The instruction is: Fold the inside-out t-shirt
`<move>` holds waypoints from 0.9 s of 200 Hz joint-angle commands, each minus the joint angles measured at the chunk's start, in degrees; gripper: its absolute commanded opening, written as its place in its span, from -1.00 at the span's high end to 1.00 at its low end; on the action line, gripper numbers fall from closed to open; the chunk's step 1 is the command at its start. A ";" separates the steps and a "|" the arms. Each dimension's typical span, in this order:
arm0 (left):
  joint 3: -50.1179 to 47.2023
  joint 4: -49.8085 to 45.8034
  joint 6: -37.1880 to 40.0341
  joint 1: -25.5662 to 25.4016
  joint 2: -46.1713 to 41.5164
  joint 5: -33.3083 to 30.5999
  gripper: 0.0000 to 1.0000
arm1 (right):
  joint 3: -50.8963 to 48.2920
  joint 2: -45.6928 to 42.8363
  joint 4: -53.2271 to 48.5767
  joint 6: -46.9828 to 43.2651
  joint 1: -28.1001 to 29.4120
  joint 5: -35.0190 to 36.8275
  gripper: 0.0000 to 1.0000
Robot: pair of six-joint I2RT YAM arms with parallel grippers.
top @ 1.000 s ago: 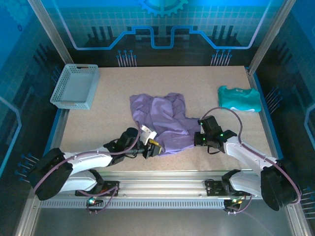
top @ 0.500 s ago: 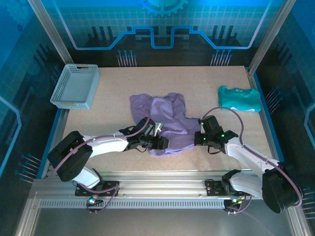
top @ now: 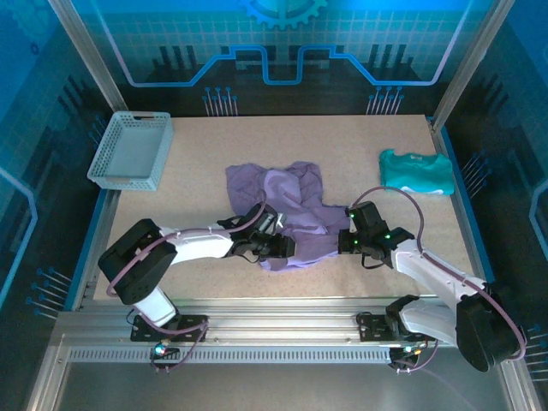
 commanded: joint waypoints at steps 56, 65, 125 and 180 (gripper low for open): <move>2.88 1.93 0.28 -0.33 2.17 3.14 0.28 | -0.55 -0.48 0.10 -0.79 -0.63 -0.32 0.99; 3.18 1.92 0.47 -0.33 2.59 3.25 0.32 | -0.51 -0.44 0.10 -0.87 -0.63 -0.30 0.99; 4.32 1.27 3.22 -0.27 2.57 1.82 0.77 | 0.08 -0.78 -0.31 -0.80 -0.68 -0.33 0.99; 1.65 0.16 11.39 2.72 -13.86 -1.99 1.00 | 5.11 -7.24 1.05 2.46 0.21 -6.12 0.88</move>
